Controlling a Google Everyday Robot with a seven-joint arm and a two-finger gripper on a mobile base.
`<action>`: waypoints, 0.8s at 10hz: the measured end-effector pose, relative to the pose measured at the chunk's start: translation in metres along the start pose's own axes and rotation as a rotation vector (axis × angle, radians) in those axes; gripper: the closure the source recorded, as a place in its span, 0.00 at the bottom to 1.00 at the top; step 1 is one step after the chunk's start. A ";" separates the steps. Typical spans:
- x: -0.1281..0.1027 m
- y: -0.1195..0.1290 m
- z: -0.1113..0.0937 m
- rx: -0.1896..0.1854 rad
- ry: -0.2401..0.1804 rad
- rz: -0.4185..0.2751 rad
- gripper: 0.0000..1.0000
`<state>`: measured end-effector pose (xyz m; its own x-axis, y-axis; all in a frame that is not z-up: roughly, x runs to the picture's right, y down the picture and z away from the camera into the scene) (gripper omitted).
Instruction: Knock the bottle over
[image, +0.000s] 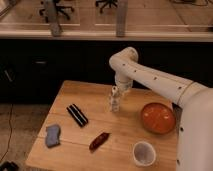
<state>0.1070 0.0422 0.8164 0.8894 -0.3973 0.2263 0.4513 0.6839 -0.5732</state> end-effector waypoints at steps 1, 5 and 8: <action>-0.001 0.001 0.000 -0.001 -0.001 -0.004 0.98; -0.008 -0.004 0.000 -0.002 -0.001 -0.032 0.98; -0.008 -0.003 0.000 -0.009 0.002 -0.049 0.98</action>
<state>0.0987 0.0432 0.8165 0.8659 -0.4317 0.2527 0.4938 0.6578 -0.5687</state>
